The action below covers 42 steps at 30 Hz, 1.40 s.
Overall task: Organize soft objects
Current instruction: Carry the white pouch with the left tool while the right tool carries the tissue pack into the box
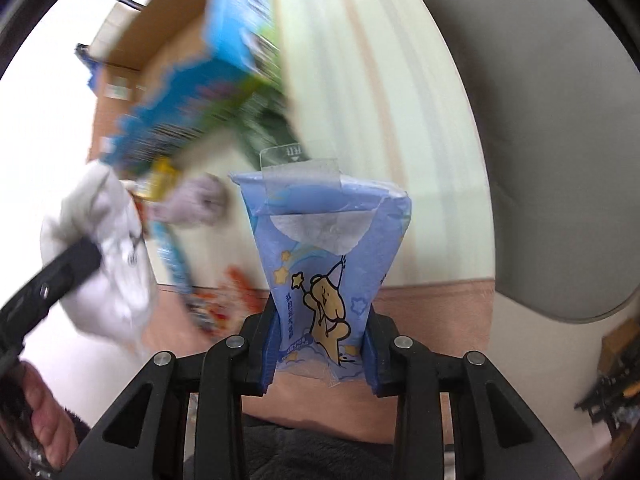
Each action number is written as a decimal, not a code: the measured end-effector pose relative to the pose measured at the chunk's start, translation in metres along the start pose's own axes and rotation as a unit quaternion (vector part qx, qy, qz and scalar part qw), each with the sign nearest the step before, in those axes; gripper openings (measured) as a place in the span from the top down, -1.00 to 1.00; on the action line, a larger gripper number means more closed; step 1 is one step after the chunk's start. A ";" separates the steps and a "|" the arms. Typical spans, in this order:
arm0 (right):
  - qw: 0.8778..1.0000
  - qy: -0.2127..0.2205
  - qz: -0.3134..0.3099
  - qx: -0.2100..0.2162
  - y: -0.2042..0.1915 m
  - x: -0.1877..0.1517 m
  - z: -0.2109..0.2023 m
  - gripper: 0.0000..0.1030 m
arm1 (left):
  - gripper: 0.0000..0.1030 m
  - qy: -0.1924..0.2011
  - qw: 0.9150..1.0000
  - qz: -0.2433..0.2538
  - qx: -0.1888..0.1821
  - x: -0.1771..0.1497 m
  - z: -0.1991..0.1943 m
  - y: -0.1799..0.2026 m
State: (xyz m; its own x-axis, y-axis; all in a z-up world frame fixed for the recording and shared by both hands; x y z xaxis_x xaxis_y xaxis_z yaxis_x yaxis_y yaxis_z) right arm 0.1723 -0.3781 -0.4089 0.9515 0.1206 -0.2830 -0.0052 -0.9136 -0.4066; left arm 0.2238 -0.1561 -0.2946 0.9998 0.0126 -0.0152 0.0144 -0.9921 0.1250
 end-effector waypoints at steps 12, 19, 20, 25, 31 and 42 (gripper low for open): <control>0.992 0.097 -0.054 -0.052 -0.125 0.086 -0.085 0.30 | -0.09 0.020 1.000 -0.007 -0.006 0.107 -0.031 -0.084; 0.989 0.087 -0.064 -0.098 -0.187 0.182 -0.057 0.30 | -0.09 -0.046 0.994 -0.059 -0.075 0.200 0.002 -0.132; 0.990 0.079 -0.062 -0.103 -0.190 0.197 -0.048 0.30 | -0.09 -0.060 0.992 -0.070 -0.087 0.211 0.012 -0.138; 0.987 0.049 -0.067 -0.140 -0.215 0.263 -0.010 0.30 | -0.10 -0.125 0.982 -0.099 -0.102 0.245 0.063 -0.154; 0.985 0.011 -0.061 -0.160 -0.216 0.325 0.036 0.30 | -0.12 -0.172 0.977 -0.087 -0.095 0.253 0.103 -0.143; 0.980 -0.010 -0.043 -0.195 -0.195 0.347 0.063 -0.21 | -0.33 -0.203 0.975 -0.059 -0.070 0.255 0.123 -0.132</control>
Point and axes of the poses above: each gripper's, at about its wrist camera, not at the fingertips, and z roughly the way its jaws point, y to its right, x to its top, the point moved 7 cm from there along z, roughly the way its jaws point, and after that the axes turned 15 degrees about -y, right-handed, at the moved point
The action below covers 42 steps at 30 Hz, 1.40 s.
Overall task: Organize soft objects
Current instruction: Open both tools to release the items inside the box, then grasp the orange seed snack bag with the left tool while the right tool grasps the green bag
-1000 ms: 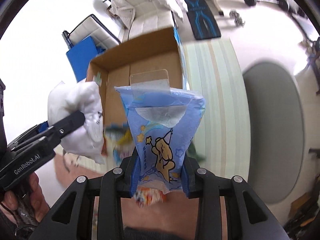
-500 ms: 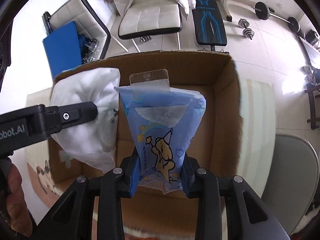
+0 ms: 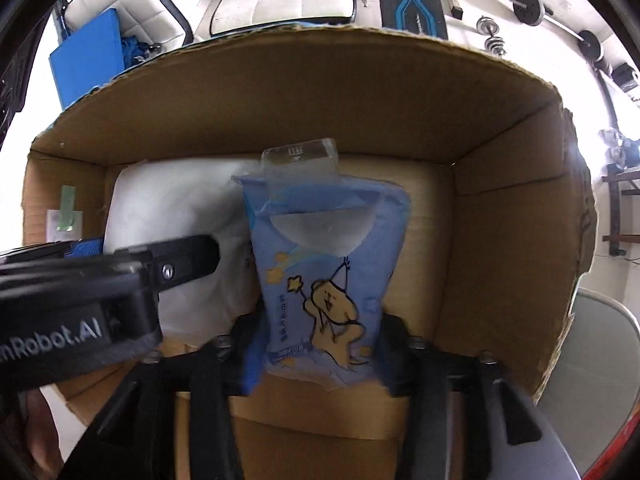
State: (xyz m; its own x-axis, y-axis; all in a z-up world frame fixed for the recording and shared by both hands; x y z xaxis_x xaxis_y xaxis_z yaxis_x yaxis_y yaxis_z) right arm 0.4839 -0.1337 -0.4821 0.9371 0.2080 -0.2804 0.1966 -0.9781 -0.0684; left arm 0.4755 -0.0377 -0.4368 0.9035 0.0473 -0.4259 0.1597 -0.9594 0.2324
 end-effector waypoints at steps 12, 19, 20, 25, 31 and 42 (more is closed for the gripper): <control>0.999 0.042 0.019 0.013 0.006 -0.044 -0.052 -1.00 | -0.92 0.099 0.995 0.026 0.018 -0.062 -0.074 0.006; 0.993 0.115 0.019 -0.023 -0.004 -0.084 -0.097 -1.00 | -0.99 0.177 0.981 0.011 0.073 -0.125 -0.109 0.003; 0.993 0.119 0.016 -0.019 -0.005 -0.093 -0.100 -1.00 | -0.99 0.191 0.978 0.006 0.077 -0.137 -0.114 0.003; 0.990 0.137 -0.004 -0.013 -0.014 -0.139 -0.118 -1.00 | -0.99 0.231 0.969 -0.009 0.084 -0.187 -0.123 -0.002; 0.990 0.133 -0.047 -0.018 -0.011 -0.207 -0.100 -1.00 | -0.99 0.240 0.963 -0.052 0.109 -0.263 -0.077 -0.037; 0.999 0.027 -0.029 -0.037 0.053 -0.241 0.026 -1.00 | -0.92 0.076 0.992 -0.068 0.079 -0.306 0.102 -0.072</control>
Point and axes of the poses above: each gripper's, at about its wrist camera, not at the fingertips, and z roughly the way its jaws point, y to its right, x to its top, the point moved 7 cm from there along z, roughly the way its jaws point, and after that the axes turned 15 degrees about -y, right-handed, at the moved point
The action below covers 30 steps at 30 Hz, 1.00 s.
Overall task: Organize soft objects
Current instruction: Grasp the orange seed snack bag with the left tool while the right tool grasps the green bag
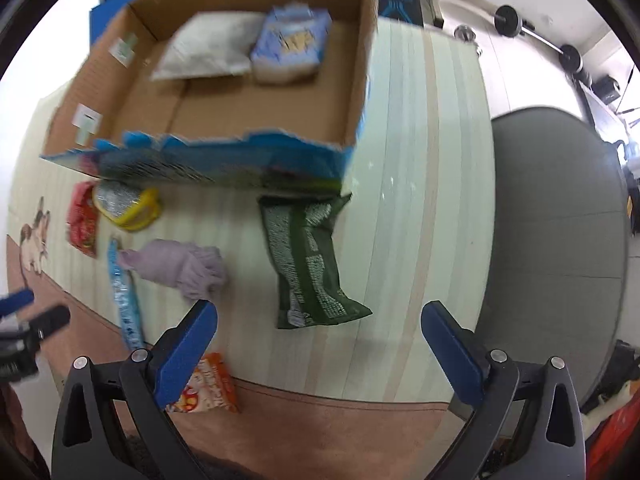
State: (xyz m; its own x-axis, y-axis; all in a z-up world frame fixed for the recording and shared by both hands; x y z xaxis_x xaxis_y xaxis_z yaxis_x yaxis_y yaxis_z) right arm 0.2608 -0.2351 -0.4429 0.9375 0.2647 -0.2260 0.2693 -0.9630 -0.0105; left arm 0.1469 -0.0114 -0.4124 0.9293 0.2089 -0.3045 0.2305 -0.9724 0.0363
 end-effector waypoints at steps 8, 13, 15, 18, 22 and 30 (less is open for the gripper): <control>0.997 -0.063 -0.043 -0.025 -0.011 0.015 0.065 0.07 | -0.92 0.026 0.952 0.274 0.135 -0.029 0.025 0.093; 0.996 -0.086 -0.025 0.003 0.014 -0.023 0.073 0.29 | -0.92 0.016 0.883 0.407 0.234 -0.065 0.065 0.127; 0.995 -0.098 -0.017 0.013 0.027 -0.046 0.079 0.29 | -0.92 0.003 0.866 0.429 0.256 -0.072 0.083 0.132; 0.992 -0.119 0.000 0.030 0.048 -0.084 0.090 0.29 | -0.92 -0.018 0.857 0.432 0.279 -0.072 0.106 0.136; 0.991 -0.129 0.016 0.041 0.065 -0.117 0.097 0.29 | -0.43 -0.034 0.878 0.393 0.272 -0.060 0.120 0.136; 0.988 -0.126 0.038 0.077 0.079 -0.143 0.102 0.28 | -0.02 -0.155 0.983 0.094 -0.028 -0.026 0.123 0.093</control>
Point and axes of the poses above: each gripper's, at about its wrist camera, not at the fingertips, and z roughly the way its jaws point, y to its right, x to its top, the point moved 7 cm from there along z, roughly the way its jaws point, and after that the axes turned 15 degrees about -y, right-handed, at the moved point
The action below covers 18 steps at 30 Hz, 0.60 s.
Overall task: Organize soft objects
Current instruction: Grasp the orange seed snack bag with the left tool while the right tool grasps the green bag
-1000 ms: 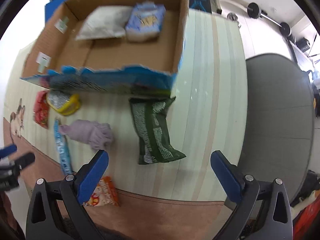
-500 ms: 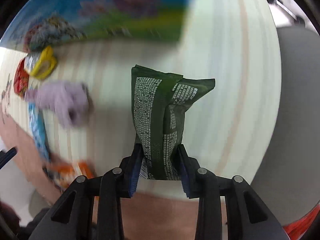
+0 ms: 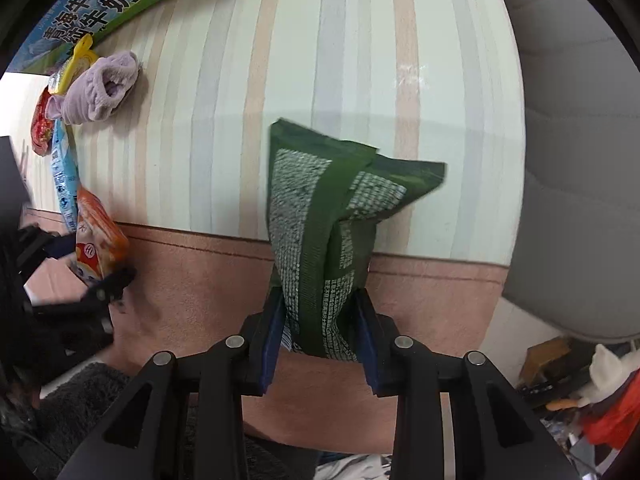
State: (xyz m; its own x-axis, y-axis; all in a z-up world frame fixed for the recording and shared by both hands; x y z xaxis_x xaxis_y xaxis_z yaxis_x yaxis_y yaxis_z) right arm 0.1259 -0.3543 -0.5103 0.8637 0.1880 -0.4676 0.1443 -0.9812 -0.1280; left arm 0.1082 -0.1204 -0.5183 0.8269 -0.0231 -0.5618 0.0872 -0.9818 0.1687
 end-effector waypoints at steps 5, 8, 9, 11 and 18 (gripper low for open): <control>0.999 0.009 0.020 0.050 -0.005 -0.014 0.003 -0.32 | -0.09 -0.010 0.997 -0.018 -0.071 -0.001 -0.004 -0.001; 0.998 0.031 0.033 0.044 0.000 -0.016 -0.009 -0.34 | -0.25 -0.004 0.999 -0.008 -0.049 -0.001 -0.007 -0.001; 0.998 0.036 0.036 0.039 0.001 -0.017 -0.011 -0.35 | -0.25 -0.003 0.999 -0.007 -0.038 -0.001 -0.005 0.001; 0.998 0.039 0.048 0.019 -0.002 -0.015 -0.010 -0.36 | -0.25 -0.004 1.000 -0.007 -0.015 -0.003 0.004 -0.005; 0.995 0.025 0.055 -0.076 -0.012 -0.006 0.021 -0.09 | 0.12 0.023 0.999 -0.030 0.025 -0.004 0.013 0.025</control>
State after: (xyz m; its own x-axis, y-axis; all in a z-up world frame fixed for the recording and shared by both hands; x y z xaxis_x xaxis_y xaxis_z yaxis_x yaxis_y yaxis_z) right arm 0.1090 -0.3433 -0.5242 0.9009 0.0795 -0.4266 0.1147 -0.9917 0.0573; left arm 0.0996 -0.1469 -0.5221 0.8462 0.0433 -0.5311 0.1105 -0.9893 0.0955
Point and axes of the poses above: each gripper's, at about its wrist camera, not at the fingertips, and z roughly the way its jaws point, y to its right, x to its top, the point moved 7 cm from there along z, roughly the way its jaws point, and after that the axes turned 15 degrees about -y, right-handed, at the moved point
